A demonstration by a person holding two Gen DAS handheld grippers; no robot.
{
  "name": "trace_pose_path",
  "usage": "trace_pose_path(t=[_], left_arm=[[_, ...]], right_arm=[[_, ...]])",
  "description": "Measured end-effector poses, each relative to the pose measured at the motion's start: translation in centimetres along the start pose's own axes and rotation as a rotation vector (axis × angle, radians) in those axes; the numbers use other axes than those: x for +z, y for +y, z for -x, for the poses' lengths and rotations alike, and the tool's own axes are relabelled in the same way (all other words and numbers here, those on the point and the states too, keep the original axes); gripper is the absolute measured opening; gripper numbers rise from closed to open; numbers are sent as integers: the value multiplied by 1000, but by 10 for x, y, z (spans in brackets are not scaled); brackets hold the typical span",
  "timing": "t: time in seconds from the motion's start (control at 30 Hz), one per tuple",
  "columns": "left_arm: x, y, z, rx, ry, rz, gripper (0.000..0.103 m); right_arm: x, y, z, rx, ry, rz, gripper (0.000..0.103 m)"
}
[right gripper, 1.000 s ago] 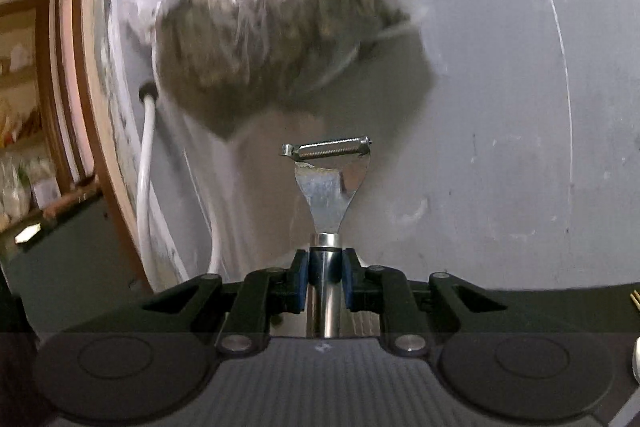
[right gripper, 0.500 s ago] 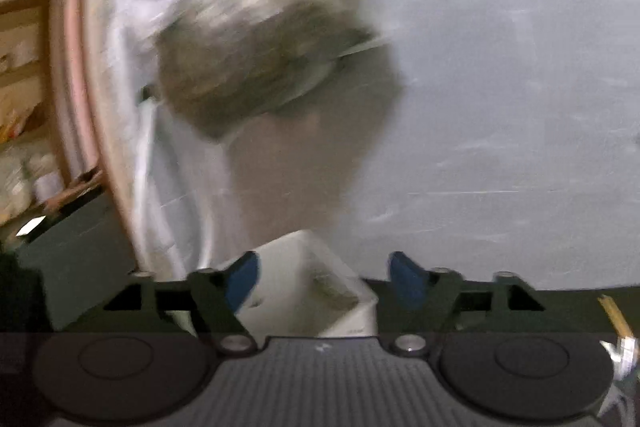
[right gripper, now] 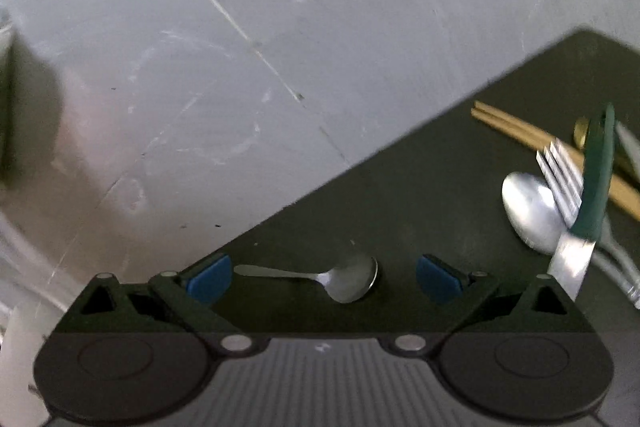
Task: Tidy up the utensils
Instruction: 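Grasp the small silver spoon with the right tool, then drop the small spoon into the caddy with the right tool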
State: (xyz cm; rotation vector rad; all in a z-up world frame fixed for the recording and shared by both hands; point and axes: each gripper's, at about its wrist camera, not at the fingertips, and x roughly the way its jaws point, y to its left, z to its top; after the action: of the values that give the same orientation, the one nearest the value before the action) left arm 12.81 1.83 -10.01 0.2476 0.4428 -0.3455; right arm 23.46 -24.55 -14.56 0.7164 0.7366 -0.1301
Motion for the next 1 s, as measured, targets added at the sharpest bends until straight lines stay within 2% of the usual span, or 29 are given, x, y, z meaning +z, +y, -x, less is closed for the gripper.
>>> trace_pose_path(t=[0.07, 0.23, 0.3, 0.37, 0.5, 0.7, 0.87, 1.0], left_arm=[[1, 0, -1, 2, 0, 1, 81], [0, 1, 0, 2, 1, 3, 81], [0, 2, 0, 0, 1, 1, 81], [0, 2, 0, 0, 1, 1, 81], [0, 3, 0, -4, 0, -2, 81], [-1, 4, -1, -12, -6, -3, 81], [-4, 7, -1, -27, -19, -11, 80], [-8, 8, 0, -37, -33, -18, 80]], right_arm=[[-3, -1, -6, -32, 2, -8, 97], [-7, 4, -11, -99, -26, 59, 71], [-9, 9, -13, -136, -26, 94, 49], [-13, 14, -14, -192, -31, 145, 36], [-24, 16, -12, -223, -52, 185, 13], [-25, 18, -1, -194, -85, 208, 5], [-14, 43, 36, -170, -173, 363, 0], [-5, 65, 70, -190, -238, 489, 0]])
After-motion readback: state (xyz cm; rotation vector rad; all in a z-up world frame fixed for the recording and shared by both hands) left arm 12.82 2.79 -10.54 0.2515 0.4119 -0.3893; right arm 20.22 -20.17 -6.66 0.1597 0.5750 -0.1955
